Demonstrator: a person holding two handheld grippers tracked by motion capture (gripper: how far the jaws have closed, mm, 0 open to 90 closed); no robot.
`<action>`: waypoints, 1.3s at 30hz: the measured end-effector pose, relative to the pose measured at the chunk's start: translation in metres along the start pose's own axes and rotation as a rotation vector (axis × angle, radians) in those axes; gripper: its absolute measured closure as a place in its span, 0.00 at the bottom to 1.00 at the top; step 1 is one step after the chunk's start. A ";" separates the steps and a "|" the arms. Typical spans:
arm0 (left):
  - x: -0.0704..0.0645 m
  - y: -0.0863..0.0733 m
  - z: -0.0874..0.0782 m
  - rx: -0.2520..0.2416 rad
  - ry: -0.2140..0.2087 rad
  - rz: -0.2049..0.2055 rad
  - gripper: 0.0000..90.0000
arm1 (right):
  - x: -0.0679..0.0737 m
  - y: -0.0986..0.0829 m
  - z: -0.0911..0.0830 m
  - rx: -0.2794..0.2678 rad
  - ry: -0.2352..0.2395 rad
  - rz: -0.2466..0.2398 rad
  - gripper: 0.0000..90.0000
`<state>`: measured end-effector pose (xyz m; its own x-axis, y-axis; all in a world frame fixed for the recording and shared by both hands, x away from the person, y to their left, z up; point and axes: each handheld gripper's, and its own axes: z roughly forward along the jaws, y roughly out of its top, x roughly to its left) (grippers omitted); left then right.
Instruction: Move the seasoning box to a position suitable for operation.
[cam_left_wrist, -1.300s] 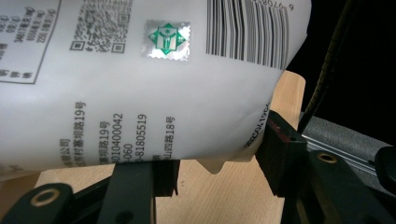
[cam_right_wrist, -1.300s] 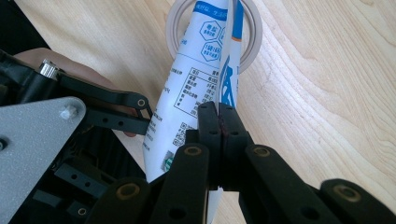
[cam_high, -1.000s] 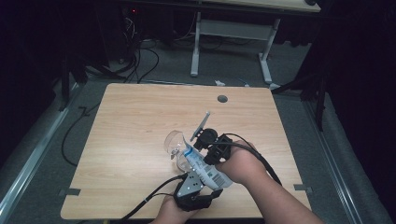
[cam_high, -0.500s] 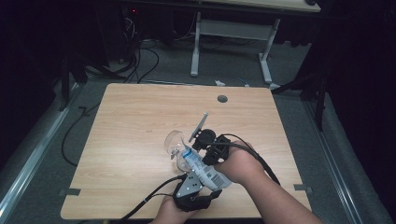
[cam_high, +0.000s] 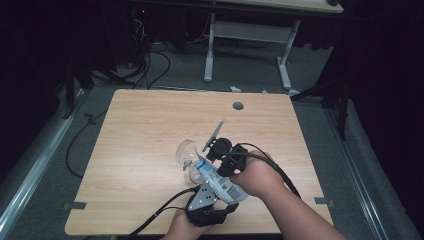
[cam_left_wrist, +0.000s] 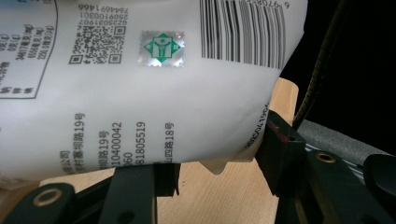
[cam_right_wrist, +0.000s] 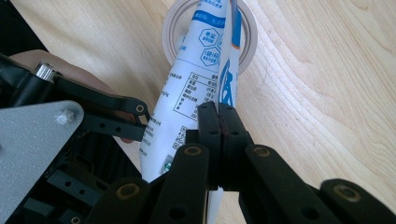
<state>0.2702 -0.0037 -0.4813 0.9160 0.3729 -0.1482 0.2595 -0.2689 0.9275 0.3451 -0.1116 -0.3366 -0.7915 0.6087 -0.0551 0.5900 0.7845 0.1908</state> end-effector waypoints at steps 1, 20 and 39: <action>0.000 0.000 0.000 0.000 0.000 0.001 0.61 | 0.000 0.000 -0.001 0.000 0.000 -0.001 1.00; -0.001 0.002 -0.001 -0.006 -0.002 0.007 0.61 | 0.001 0.000 -0.003 0.004 -0.009 -0.008 1.00; 0.000 0.003 -0.001 -0.013 0.003 0.009 0.61 | 0.002 0.003 -0.003 0.003 -0.011 -0.012 1.00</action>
<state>0.2708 -0.0035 -0.4781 0.9175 0.3727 -0.1388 0.2470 -0.2604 0.9334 0.3451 -0.1083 -0.3336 -0.7967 0.6006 -0.0679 0.5811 0.7920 0.1870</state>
